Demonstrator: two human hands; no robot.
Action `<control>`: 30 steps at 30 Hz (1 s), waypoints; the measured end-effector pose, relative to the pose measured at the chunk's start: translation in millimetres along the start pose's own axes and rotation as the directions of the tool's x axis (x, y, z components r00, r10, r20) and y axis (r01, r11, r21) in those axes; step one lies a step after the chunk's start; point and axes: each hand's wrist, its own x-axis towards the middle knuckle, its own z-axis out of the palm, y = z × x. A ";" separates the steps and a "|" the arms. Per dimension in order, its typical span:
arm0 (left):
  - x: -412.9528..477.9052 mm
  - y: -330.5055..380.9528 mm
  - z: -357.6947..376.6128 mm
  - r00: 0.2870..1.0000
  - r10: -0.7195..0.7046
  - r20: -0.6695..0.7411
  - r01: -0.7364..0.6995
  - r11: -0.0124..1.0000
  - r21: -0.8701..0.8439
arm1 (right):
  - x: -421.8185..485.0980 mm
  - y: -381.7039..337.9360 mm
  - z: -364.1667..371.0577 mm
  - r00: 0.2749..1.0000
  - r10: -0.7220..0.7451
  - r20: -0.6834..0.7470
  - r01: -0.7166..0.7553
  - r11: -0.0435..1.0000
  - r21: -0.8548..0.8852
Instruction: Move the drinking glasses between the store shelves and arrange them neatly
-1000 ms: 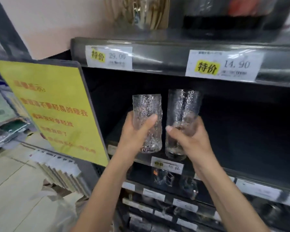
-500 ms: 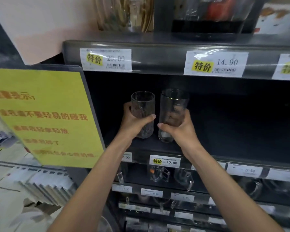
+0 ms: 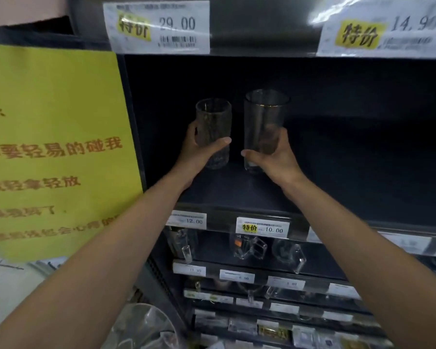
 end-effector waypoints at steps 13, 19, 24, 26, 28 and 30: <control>94.4 -35.1 0.1 0.980 0.121 -0.158 -0.074 0.960 0.272 | 92.7 31.4 29.3 0.997 -0.007 -0.074 0.000 0.996 -0.089; 138.4 -43.4 2.1 0.975 0.150 -0.167 -0.089 0.941 0.327 | 132.2 39.9 42.9 0.995 -0.022 -0.102 0.007 0.988 -0.152; 162.8 -45.1 5.7 0.977 0.138 -0.163 -0.091 0.959 0.267 | 162.1 46.6 50.0 0.989 -0.057 -0.136 0.032 0.984 -0.177; 170.3 -46.3 6.6 0.979 0.129 -0.157 -0.090 0.967 0.239 | 172.0 47.5 52.7 0.987 -0.070 -0.144 0.040 0.979 -0.198; 176.1 -48.3 7.1 0.981 0.129 -0.143 -0.094 0.970 0.226 | 181.1 48.8 54.8 0.986 -0.083 -0.147 0.049 0.974 -0.220; 180.2 -49.6 8.0 0.982 0.133 -0.136 -0.099 0.968 0.232 | 187.8 49.1 58.2 0.984 -0.092 -0.154 0.053 0.968 -0.246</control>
